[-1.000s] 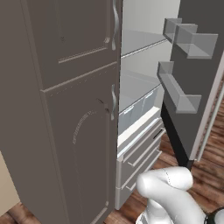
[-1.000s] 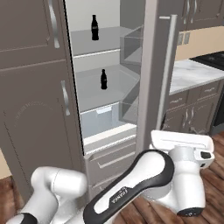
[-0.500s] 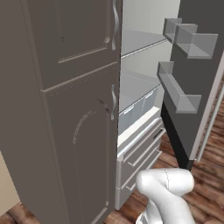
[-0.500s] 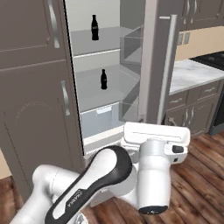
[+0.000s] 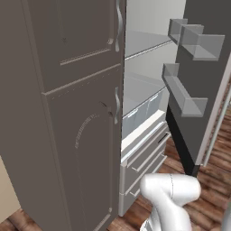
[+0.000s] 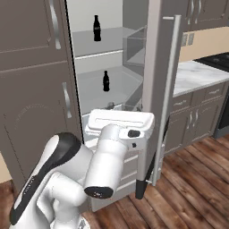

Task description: Open the fridge, grab two sodas, and place both sodas inside the bowl with ice on the dining counter.

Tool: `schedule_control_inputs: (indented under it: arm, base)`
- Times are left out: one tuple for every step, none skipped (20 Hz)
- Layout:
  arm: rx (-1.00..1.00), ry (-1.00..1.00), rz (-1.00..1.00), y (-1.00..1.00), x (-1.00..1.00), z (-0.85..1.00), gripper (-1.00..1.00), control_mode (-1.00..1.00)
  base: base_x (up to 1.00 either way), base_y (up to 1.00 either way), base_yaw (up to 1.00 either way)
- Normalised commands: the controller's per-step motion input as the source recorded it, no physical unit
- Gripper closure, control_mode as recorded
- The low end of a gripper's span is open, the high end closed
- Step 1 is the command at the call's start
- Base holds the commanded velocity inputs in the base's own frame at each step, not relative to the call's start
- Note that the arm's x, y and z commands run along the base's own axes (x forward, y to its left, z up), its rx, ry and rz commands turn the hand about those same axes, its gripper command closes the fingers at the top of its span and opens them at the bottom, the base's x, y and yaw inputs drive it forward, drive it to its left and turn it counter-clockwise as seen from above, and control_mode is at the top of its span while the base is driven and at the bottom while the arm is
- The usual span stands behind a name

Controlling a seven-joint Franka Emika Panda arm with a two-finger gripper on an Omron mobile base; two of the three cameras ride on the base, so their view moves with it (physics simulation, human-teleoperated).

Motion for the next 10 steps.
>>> schedule_control_inputs:
  arm:
    - [-0.09, 0.0, -0.12, 0.74, 0.0, 0.31, -1.0, -1.0]
    - [-0.08, 0.0, -0.13, 0.7, 0.0, 0.31, -1.0, -1.0]
    - [-0.06, 0.0, -0.17, 0.59, 0.0, 0.28, -1.0, -1.0]
    - [-0.05, 0.0, -0.21, 0.51, 0.0, 0.25, -1.0, -1.0]
    - [-0.04, 0.0, -0.27, 0.39, 0.01, 0.18, -1.0, -1.0]
    - [-0.03, 0.02, -0.3, 0.31, 0.07, 0.16, -1.0, -1.0]
    - [-0.03, 0.04, -0.36, 0.27, 0.25, 0.08, -1.0, -1.0]
    - [-0.03, 0.03, -0.39, 0.21, 0.29, 0.0, -1.0, -1.0]
    - [-0.03, 0.03, -0.4, 0.2, 0.35, 0.0, -1.0, -1.0]
    - [-0.03, 0.06, -0.44, 0.18, 0.5, 0.0, -1.0, -1.0]
  base:
    - [0.0, 0.0, 0.0]
    - [0.0, 0.0, 0.0]
    - [0.0, 0.0, 0.0]
    - [0.0, 0.0, 0.0]
    - [0.0, 0.0, 0.0]
    - [0.0, 0.0, 0.0]
    - [0.0, 0.0, 0.0]
    - [0.0, 0.0, 0.0]
    - [0.0, 0.0, 0.0]
    - [0.0, 0.0, 0.0]
